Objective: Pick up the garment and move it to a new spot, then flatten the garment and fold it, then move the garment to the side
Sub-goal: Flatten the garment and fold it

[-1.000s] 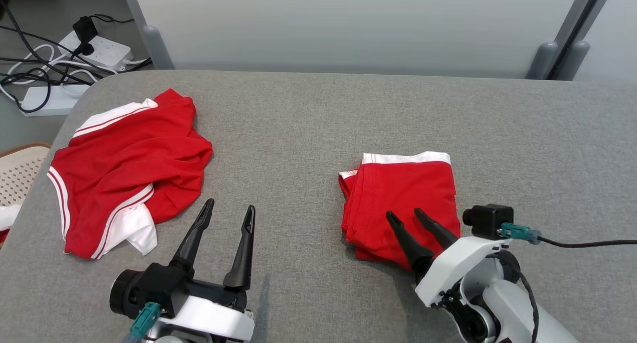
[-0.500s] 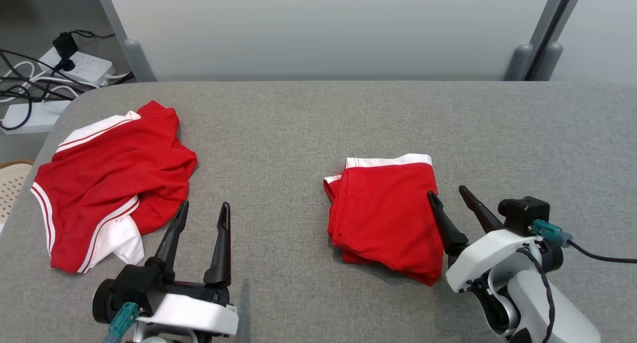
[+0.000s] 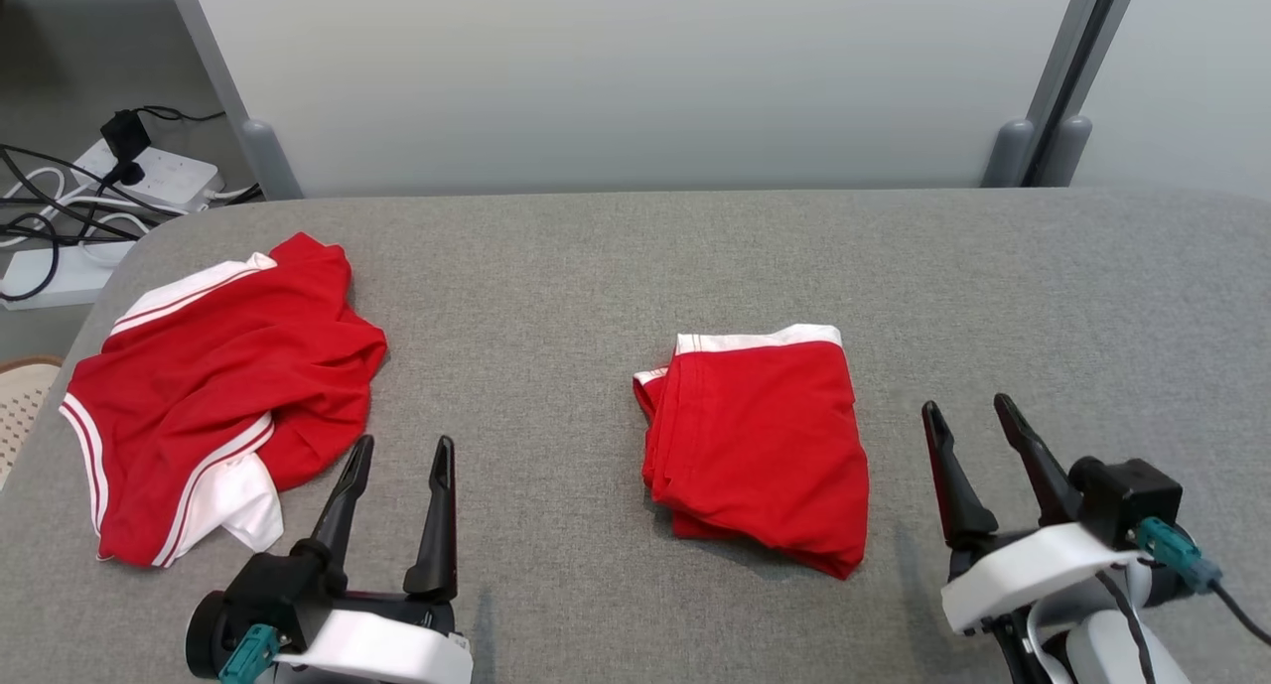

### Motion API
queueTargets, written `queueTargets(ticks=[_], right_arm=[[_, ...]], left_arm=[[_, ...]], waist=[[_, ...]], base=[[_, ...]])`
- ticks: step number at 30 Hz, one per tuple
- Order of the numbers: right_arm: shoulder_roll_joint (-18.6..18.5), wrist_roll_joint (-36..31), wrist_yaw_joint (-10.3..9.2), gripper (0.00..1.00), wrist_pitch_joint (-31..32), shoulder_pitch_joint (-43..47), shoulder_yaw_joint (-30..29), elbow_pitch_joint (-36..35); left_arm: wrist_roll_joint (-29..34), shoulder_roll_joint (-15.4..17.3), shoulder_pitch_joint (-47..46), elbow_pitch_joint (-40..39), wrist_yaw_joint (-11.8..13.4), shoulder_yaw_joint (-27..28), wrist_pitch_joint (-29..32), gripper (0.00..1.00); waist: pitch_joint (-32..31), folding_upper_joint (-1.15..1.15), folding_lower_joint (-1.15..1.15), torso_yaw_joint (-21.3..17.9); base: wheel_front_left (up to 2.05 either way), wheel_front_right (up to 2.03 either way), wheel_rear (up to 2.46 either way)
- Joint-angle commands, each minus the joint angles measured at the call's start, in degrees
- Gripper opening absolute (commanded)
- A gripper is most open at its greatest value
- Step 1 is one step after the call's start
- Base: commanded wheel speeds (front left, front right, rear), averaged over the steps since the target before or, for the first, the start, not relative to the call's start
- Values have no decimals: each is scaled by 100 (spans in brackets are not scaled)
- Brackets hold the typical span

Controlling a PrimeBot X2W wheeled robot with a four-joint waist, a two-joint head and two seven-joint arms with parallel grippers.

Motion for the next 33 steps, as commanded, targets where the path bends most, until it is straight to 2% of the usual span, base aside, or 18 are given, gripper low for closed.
queueTargets(ticks=[1,12,33], right_arm=[[53,-81,25,100,-75,118,37,-288],[118,-295,25,100,-76,768,-206,-992],[177,-306,25,100,-76,1414,-351,-1487]], left_arm=[[-82,19,-72,-116,30,208,-34,100],[83,19,139,-105,25,327,-34,100],[324,19,408,-297,61,348,-34,100]], waist=[[-54,0,0,-6],[-168,0,0,-78],[-199,0,0,-62]], base=[[0,0,0],[0,0,0],[0,0,0]])
